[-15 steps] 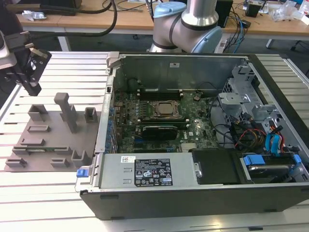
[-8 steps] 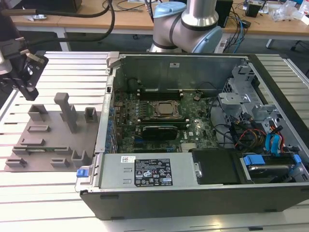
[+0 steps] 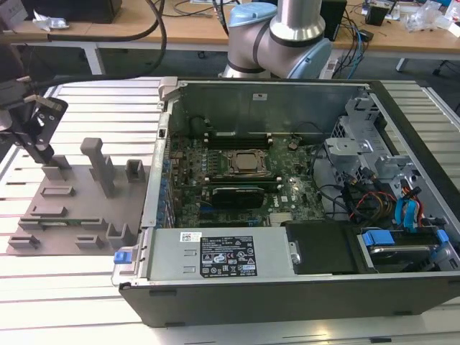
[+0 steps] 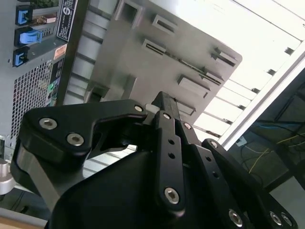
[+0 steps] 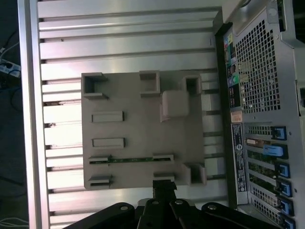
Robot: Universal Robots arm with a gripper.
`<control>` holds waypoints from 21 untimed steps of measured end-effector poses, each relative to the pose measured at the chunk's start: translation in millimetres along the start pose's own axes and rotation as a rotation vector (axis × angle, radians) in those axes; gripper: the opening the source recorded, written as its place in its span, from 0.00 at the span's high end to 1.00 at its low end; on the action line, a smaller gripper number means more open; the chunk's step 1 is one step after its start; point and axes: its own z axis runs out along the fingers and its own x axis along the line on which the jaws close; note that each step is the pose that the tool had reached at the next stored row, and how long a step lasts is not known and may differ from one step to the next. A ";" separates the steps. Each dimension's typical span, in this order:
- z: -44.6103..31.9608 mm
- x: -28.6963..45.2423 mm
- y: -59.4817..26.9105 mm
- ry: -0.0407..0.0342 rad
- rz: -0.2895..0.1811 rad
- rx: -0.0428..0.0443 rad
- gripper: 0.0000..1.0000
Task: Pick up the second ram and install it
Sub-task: 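Reach for the second ram, then pick up the second ram and move it above second insertion slot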
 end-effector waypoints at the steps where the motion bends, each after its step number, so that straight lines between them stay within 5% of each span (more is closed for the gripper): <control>1: 0.2 1.4 -0.1 0.0001 0.000 0.0001 0.90; 3: 0.2 7.9 -0.6 -0.0001 0.000 -0.0001 0.90; 14: 0.1 8.4 -0.6 0.0000 0.000 -0.0001 0.90; 21: 0.1 8.5 -0.6 0.0055 -0.124 -0.0031 0.90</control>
